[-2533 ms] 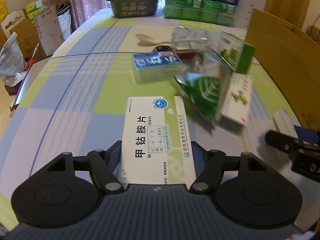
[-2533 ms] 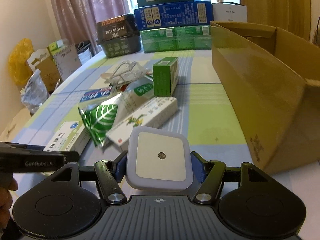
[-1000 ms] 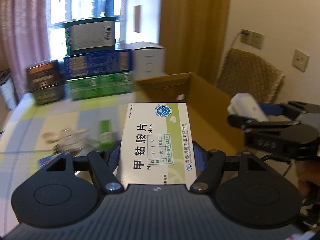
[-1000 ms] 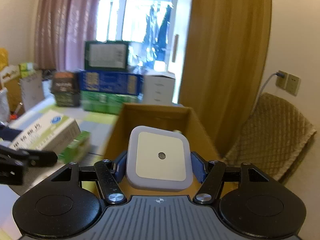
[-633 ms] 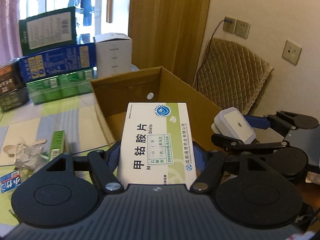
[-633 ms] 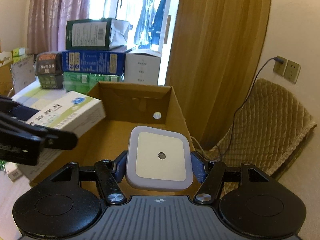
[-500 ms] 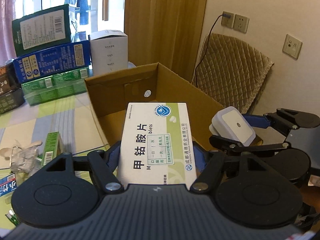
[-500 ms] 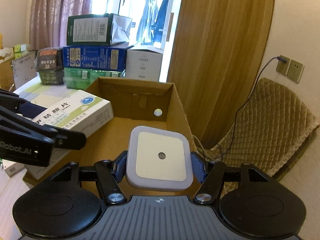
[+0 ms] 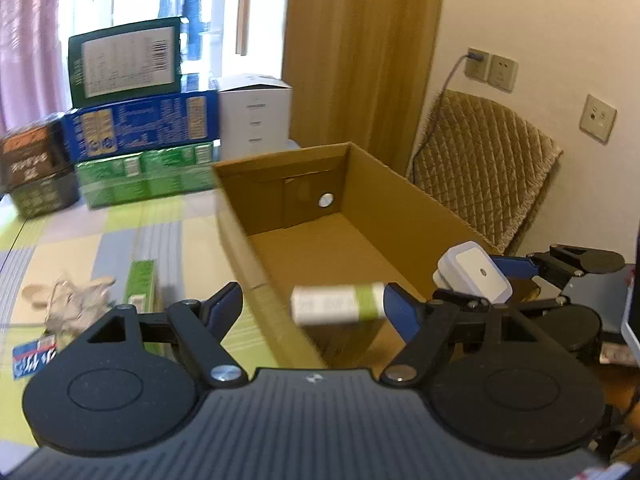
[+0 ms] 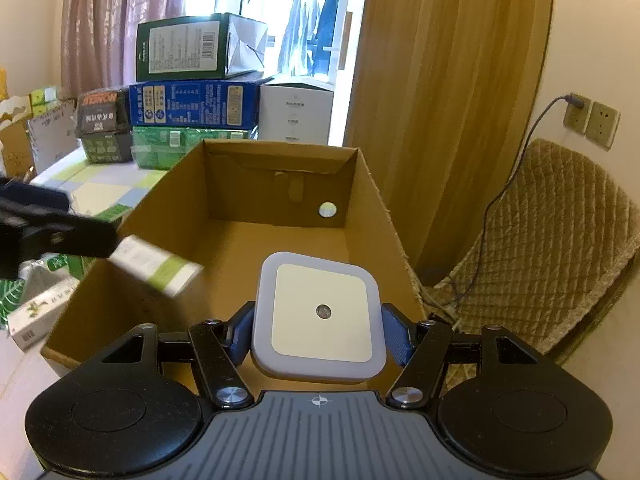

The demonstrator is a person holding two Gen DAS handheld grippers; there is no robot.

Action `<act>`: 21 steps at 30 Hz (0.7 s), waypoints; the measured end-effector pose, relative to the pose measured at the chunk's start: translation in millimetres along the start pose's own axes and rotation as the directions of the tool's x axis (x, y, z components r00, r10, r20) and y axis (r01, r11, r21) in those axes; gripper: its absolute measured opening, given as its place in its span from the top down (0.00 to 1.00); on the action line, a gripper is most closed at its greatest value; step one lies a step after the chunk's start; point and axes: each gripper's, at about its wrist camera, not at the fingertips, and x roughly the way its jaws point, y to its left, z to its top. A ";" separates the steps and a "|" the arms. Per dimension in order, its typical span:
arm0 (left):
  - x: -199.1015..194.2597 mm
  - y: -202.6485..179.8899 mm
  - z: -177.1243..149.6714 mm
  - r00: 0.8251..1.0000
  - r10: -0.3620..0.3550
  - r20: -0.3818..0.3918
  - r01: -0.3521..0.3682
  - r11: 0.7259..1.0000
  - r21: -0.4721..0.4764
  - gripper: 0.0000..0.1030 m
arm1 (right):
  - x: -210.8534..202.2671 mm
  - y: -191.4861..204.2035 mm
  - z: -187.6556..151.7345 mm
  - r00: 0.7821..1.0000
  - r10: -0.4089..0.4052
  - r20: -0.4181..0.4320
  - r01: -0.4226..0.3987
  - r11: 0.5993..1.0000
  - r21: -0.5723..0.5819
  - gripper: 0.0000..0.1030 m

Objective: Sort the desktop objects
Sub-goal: 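Carry both items to the cardboard box and release them inside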

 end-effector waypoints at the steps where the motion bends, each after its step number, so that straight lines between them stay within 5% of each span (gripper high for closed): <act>1: -4.4 4.1 -2.5 1.000 0.007 0.002 -0.007 1.000 -0.014 0.28 | 0.4 -1.0 1.5 1.000 0.016 0.004 -0.016 1.000 0.013 0.40; 5: -20.7 16.8 -12.8 1.000 0.028 0.006 -0.028 0.998 -0.050 0.28 | -5.7 -1.2 7.1 0.999 0.020 0.040 -0.021 0.999 0.034 0.16; 21: -85.6 53.0 -73.0 0.994 0.106 -0.036 -0.111 0.981 -0.158 0.23 | -98.2 51.0 -25.0 0.982 0.016 0.188 -0.023 0.999 0.034 0.08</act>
